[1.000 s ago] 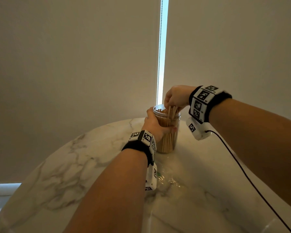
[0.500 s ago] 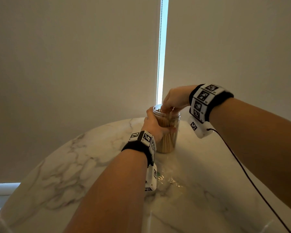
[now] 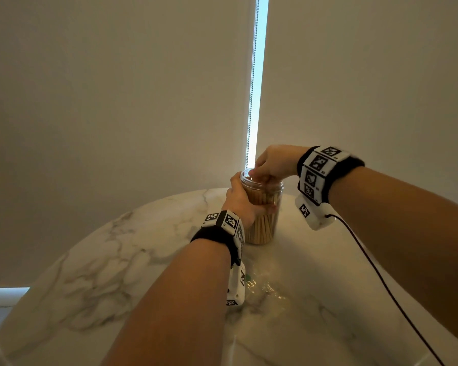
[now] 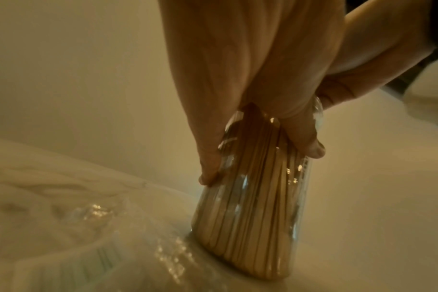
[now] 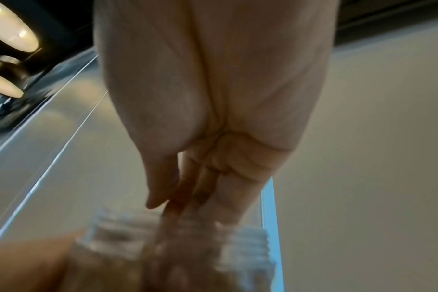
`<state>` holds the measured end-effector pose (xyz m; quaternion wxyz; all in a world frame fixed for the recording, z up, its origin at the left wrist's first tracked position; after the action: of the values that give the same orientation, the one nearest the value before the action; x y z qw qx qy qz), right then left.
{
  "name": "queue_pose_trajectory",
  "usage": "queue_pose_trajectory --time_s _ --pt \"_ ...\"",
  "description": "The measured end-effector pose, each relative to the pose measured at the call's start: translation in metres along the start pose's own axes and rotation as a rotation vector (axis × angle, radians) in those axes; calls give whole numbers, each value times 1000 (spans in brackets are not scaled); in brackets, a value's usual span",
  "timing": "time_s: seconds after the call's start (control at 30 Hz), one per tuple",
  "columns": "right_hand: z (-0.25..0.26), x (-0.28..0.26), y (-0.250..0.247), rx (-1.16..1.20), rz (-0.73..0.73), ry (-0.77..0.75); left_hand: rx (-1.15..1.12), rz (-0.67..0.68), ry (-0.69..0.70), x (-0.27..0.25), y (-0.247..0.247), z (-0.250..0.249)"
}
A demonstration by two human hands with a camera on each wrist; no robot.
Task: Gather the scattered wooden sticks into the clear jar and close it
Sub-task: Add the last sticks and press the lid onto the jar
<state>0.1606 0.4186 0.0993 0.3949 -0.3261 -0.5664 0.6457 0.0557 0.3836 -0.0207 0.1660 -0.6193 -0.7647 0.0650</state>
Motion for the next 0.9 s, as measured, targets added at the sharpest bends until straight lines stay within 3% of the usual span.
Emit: queue_pose_trajectory --time_s 0.07,0.2,0.37,0.5,0.6,0.73,0.9 --pt "2 0 -5 124 -33 16 13 -5 -6 0 -1 -2" --pt "9 1 5 -62 -51 11 31 3 -3 -2 -1 -3" --pt "12 3 4 -55 -176 35 17 -4 -14 -4 0 -3" --pt "13 1 10 -140 -102 46 13 -1 -23 -5 0 -3" --pt "13 0 7 -166 -150 18 22 -2 -30 -5 0 -4" --pt "21 -5 9 -220 -62 -7 38 -6 -36 -5 0 -3" --pt "26 2 10 -378 -121 5 29 -14 -39 -7 1 -2"
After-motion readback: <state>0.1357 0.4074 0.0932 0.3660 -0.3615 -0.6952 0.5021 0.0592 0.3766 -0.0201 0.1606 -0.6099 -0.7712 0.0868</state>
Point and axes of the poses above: each hand's wrist, its own x-axis towards the middle knuckle, its own y-axis out of the palm, z = x × y, the point moved 4 cm from there along x, towards the middle knuckle, and after that the axes turned 5 degrees about -x, right-handed, at the moved point
